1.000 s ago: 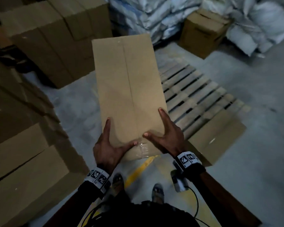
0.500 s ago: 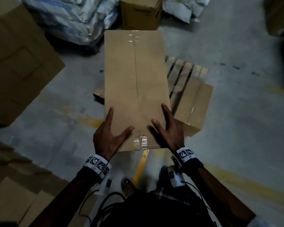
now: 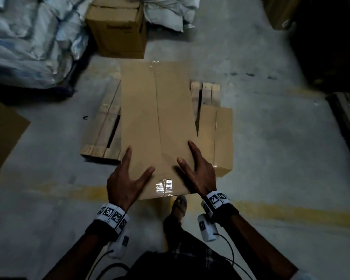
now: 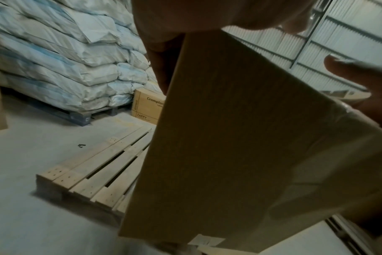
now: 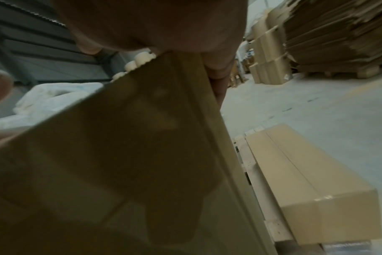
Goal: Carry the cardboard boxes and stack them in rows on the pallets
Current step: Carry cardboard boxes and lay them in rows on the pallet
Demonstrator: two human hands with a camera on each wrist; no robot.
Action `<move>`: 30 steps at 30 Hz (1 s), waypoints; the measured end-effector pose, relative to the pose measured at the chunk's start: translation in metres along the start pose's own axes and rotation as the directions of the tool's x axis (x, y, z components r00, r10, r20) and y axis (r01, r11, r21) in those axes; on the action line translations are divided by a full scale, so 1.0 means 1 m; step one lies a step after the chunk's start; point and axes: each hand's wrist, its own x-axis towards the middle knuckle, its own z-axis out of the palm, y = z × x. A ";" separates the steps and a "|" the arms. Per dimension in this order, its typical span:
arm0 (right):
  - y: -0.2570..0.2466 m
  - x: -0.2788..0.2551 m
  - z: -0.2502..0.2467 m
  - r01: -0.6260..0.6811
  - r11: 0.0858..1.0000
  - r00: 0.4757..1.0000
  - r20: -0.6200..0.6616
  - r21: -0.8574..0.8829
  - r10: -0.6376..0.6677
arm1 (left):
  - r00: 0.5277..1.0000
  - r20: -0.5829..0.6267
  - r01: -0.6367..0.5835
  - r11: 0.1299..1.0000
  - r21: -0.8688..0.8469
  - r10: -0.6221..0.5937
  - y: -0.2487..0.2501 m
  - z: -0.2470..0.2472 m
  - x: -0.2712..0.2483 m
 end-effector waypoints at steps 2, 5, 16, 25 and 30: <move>-0.003 0.025 0.001 -0.007 1.000 1.000 0.001 0.000 0.007 | 1.000 0.021 0.000 1.000 0.011 0.000 0.004 0.002 0.027; -0.003 0.072 -0.001 -0.038 0.999 0.999 0.009 -0.001 0.038 | 0.999 0.053 -0.005 1.000 0.028 0.003 0.011 0.015 0.077; 0.043 0.207 0.043 -0.156 0.988 0.988 -0.019 -0.016 0.156 | 0.976 0.200 0.088 0.996 0.008 -0.088 -0.004 0.087 0.218; 0.141 0.269 0.143 -0.302 0.951 0.953 -0.046 -0.064 0.300 | 0.943 0.333 -0.014 0.994 0.107 -0.023 -0.108 0.204 0.304; 0.198 0.282 0.178 -0.321 0.945 0.946 -0.063 -0.055 0.318 | 0.921 0.390 -0.027 0.996 0.090 -0.010 -0.150 0.263 0.315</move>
